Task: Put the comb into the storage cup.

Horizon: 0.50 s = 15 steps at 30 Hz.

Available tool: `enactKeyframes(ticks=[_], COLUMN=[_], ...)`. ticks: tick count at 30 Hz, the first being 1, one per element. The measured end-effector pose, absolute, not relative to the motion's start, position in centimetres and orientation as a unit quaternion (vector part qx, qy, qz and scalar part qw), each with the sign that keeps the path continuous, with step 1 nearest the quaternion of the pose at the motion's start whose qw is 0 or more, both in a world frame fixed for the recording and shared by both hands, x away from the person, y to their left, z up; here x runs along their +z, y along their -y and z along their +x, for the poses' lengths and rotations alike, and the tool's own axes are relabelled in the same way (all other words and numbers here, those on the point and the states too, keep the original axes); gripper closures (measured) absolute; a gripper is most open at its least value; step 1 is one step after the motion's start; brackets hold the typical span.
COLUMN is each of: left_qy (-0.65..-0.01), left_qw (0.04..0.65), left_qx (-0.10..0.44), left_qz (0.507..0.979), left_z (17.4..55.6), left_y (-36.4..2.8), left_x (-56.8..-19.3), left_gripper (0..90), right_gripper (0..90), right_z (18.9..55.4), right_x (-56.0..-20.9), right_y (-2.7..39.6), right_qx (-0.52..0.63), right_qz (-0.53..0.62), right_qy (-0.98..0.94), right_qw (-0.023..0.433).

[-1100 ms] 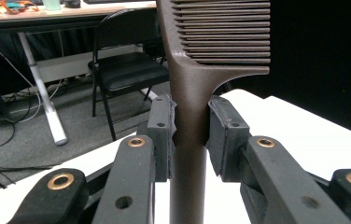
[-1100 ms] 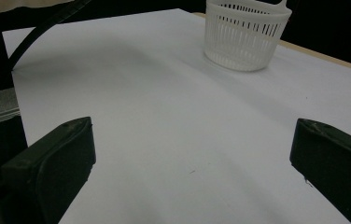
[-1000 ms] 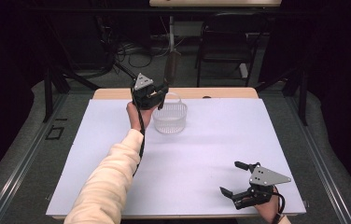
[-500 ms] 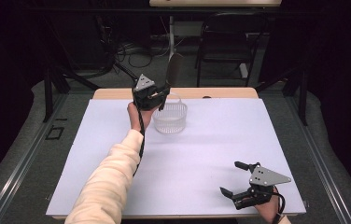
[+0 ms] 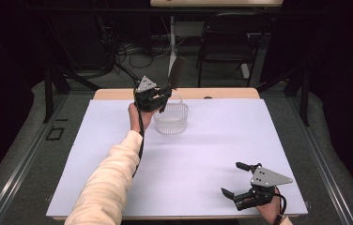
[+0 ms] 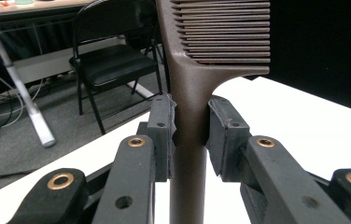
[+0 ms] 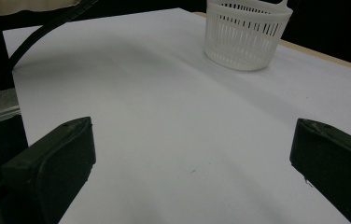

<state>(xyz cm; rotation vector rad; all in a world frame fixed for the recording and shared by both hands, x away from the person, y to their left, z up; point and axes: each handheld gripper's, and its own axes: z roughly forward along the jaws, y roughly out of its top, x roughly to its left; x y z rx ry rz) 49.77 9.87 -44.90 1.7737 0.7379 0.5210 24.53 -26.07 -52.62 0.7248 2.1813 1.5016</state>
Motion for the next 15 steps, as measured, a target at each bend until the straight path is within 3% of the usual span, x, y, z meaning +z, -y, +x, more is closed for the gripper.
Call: enactKeyframes(ticks=[15], left_qy=[-0.292], left_qw=[0.536], left_qx=[0.21], left_qz=[0.764], left_z=[50.07], left_y=[-9.66], left_x=[-45.36], left_gripper=[72.4], right_gripper=[0.0], right_z=[24.52], right_x=[-52.64], right_y=[26.05], right_qx=[0.537], right_qz=[0.26], right_qy=[-0.778], right_qw=[0.196])
